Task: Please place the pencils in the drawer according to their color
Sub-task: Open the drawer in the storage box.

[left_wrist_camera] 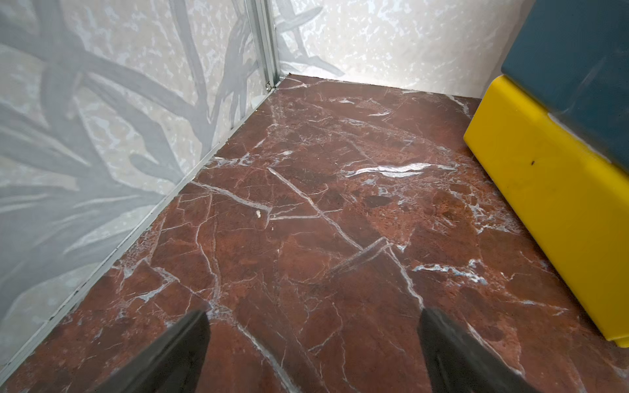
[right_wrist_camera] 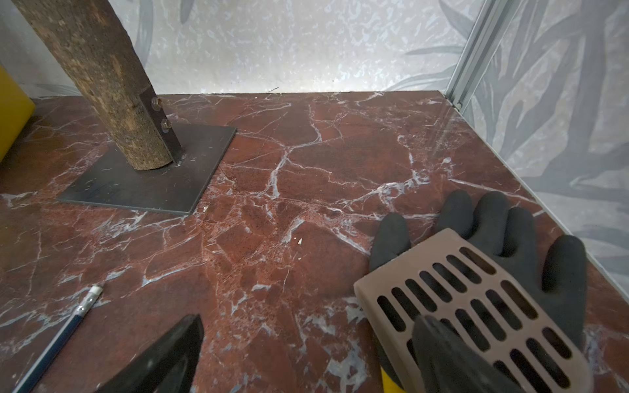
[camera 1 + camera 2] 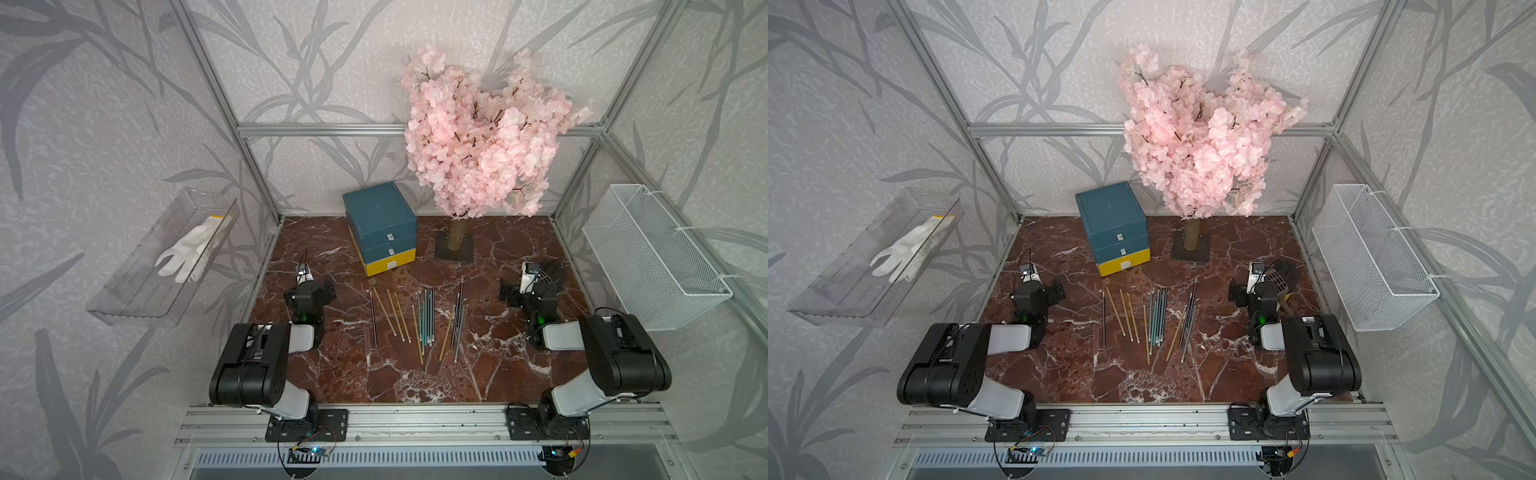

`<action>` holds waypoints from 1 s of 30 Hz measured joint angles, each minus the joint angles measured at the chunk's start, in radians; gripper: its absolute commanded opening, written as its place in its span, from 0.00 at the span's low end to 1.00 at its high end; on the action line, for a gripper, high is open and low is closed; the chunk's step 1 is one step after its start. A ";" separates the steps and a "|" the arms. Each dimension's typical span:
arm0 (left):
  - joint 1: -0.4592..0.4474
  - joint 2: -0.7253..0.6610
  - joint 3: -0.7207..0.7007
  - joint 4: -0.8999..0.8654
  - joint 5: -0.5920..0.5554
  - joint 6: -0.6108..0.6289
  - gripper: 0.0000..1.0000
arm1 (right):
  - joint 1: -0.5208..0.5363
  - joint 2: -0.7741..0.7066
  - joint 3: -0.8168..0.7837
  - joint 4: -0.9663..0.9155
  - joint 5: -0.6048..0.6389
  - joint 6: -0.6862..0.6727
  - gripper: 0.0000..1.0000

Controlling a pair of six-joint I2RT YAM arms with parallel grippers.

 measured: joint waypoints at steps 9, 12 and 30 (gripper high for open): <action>0.000 0.000 0.006 0.000 -0.002 0.004 1.00 | 0.000 0.000 0.000 0.001 -0.001 -0.002 0.99; 0.000 0.000 0.009 0.001 -0.002 0.005 1.00 | 0.000 0.000 0.000 0.001 0.000 -0.002 0.99; 0.000 -0.003 0.027 -0.031 -0.012 0.005 1.00 | -0.009 -0.128 -0.054 0.000 0.057 0.014 0.99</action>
